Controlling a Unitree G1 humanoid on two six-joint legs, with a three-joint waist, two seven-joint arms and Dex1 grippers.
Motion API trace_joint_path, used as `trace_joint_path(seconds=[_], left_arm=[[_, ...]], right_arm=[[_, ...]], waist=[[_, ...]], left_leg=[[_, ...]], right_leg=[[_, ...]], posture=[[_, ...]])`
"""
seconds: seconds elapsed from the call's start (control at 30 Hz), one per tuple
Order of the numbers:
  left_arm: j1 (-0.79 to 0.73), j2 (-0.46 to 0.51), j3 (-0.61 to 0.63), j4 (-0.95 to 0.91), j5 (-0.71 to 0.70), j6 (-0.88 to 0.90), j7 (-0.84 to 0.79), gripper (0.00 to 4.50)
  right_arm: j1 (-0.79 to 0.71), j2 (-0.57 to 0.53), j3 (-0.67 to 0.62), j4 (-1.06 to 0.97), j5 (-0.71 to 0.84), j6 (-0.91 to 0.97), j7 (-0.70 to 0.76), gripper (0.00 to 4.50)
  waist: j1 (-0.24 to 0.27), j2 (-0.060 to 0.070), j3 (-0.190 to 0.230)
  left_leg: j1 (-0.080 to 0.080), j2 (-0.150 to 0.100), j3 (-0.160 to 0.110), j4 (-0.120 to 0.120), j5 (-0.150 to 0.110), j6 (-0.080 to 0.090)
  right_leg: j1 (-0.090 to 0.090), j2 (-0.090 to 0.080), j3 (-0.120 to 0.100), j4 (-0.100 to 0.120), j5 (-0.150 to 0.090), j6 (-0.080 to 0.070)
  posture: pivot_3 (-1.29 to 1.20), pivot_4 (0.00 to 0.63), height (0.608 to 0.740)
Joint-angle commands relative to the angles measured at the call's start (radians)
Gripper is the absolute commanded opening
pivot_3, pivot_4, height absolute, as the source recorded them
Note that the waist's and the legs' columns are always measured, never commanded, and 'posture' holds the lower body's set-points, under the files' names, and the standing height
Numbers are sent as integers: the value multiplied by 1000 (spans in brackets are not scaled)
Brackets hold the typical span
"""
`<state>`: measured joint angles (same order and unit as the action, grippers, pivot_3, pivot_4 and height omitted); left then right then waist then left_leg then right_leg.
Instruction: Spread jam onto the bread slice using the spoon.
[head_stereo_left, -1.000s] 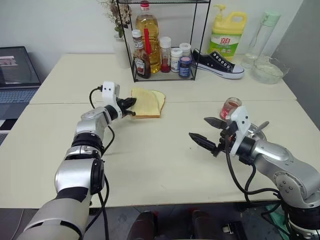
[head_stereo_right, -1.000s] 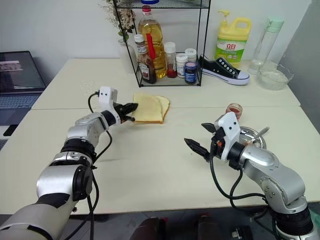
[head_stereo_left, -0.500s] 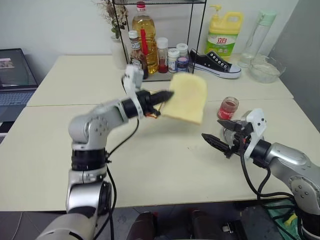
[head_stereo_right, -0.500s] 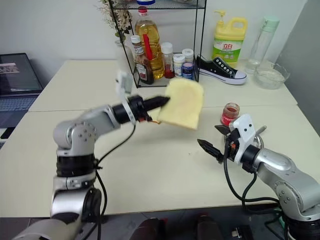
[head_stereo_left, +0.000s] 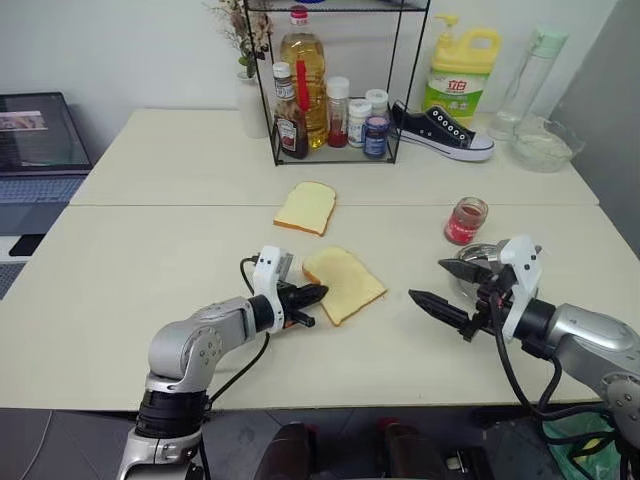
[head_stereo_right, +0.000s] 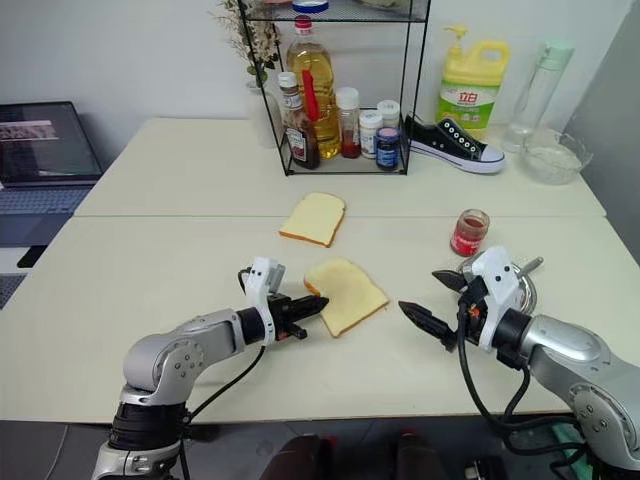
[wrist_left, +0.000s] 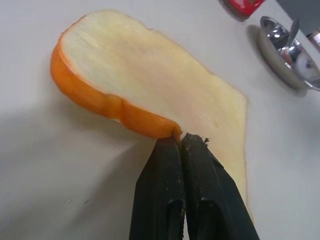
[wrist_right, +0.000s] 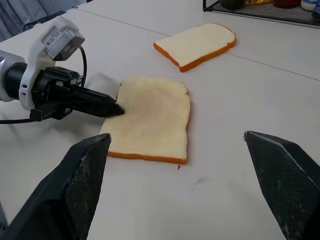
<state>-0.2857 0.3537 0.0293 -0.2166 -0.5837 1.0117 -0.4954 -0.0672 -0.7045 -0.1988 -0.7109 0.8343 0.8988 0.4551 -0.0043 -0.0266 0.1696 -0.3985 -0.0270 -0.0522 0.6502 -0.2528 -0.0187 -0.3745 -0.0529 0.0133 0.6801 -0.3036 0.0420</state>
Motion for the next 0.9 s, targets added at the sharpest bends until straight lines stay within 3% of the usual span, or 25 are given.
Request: trace_joint_path(seconds=[0.03, 0.07, 0.17, 0.37, 0.57, 0.73, 0.9], left_arm=[[-18, 13, -24, 17, 34, -35, 0, 37], [-16, 21, -33, 19, 37, -28, -5, 37], [12, 40, -34, -11, 16, -8, -33, 595], [43, 76, 26, -62, -41, 98, -21, 2462], [85, 339, 79, -213, -134, 157, -184, 4396], [-60, 460, 71, -250, -169, 0, -396, 4478], [-212, 380, -79, -202, -33, -197, -412, 4478]], right_arm=[[-16, -16, -10, -30, 14, -8, 13, 4500], [-18, -17, -5, -28, 14, -8, 14, 4500], [-19, -22, -5, -24, 15, -11, 16, 4500], [-1, -25, -11, -15, 12, -22, 24, 4500], [60, -20, -127, 6, 14, -33, 2, 4500], [94, 44, -325, 97, 39, -51, -100, 4500], [82, 113, -451, 223, -3, -94, -209, 4500]], waist=[[1, 0, 0], [1, 0, 0], [1, 0, 0], [1, 0, 0], [-10, 1, 0], [9, -1, 1], [21, 0, 0]], left_leg=[[0, 0, 0, 0, 0, 0], [0, 0, 0, 0, 0, 0], [0, 0, 0, 0, 0, 0], [0, 0, 0, 0, 0, 0], [2, 2, 0, -3, 0, 0], [1, 1, 0, -2, 0, 0], [1, -3, 2, -1, 0, 0]], right_leg=[[0, 0, 0, 0, 0, 0], [0, 0, 0, 0, 0, 0], [0, 0, 0, 0, 0, 0], [0, 0, 0, 0, 0, 0], [0, 1, 0, 0, 0, 0], [0, 1, -1, 0, 0, 0], [2, 0, 1, -1, 0, 0]], posture=[[0, 150, 740], [0, 150, 740], [0, 150, 740], [0, 150, 740], [0, 150, 740], [0, 150, 740], [0, 150, 740]])
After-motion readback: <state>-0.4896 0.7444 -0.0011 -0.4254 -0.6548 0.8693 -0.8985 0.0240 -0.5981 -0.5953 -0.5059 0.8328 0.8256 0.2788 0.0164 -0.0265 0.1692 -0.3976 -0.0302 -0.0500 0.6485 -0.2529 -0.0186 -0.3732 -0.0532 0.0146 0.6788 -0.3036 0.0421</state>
